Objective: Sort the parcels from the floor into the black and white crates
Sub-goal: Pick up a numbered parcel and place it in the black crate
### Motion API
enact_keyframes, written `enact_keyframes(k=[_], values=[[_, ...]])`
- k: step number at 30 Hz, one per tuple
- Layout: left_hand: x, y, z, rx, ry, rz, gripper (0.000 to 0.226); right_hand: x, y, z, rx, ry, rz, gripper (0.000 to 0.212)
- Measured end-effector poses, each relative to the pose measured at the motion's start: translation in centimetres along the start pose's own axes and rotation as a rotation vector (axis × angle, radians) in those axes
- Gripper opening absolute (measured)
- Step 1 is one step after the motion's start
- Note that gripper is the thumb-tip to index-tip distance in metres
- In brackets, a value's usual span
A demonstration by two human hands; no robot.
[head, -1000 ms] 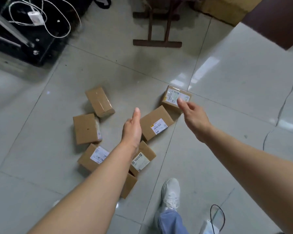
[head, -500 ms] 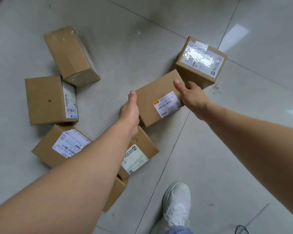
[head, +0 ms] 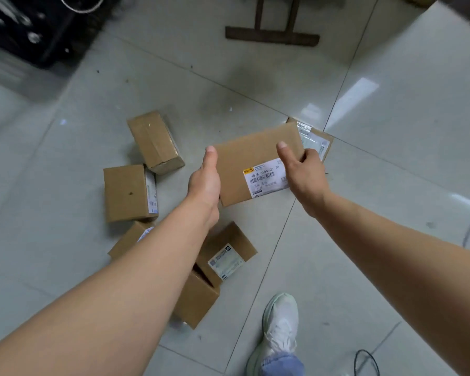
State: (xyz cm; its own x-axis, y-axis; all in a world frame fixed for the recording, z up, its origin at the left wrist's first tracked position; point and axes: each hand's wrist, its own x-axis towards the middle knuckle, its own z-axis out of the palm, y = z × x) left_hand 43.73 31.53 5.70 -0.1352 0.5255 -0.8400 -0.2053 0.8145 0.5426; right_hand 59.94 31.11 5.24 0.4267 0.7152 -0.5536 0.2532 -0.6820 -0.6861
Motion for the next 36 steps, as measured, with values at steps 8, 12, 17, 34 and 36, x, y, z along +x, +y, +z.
enact_keyframes(k=[8, 12, 17, 34, 36], values=[[-15.3, 14.4, -4.6, -0.019, -0.043, 0.128, 0.041, -12.6, -15.4, -5.1, 0.143, 0.094, -0.04, 0.051], [-23.8, 20.7, -8.8, -0.039, -0.032, 0.208, 0.038, -20.0, -23.2, -6.4, 0.165, 0.113, -0.064, 0.055], [-32.8, 26.2, -16.3, -0.061, -0.009, 0.264, 0.041, -30.5, -31.4, -5.6, 0.226, 0.118, -0.087, 0.055], [-49.7, 38.8, -36.6, -0.223, 0.063, 0.43, 0.035, -53.3, -47.8, 2.1, 0.336, 0.086, -0.335, 0.059], [-51.3, 39.1, -37.8, -0.259, 0.093, 0.449, 0.034, -54.8, -49.2, 2.2, 0.32, 0.048, -0.37, 0.056]])
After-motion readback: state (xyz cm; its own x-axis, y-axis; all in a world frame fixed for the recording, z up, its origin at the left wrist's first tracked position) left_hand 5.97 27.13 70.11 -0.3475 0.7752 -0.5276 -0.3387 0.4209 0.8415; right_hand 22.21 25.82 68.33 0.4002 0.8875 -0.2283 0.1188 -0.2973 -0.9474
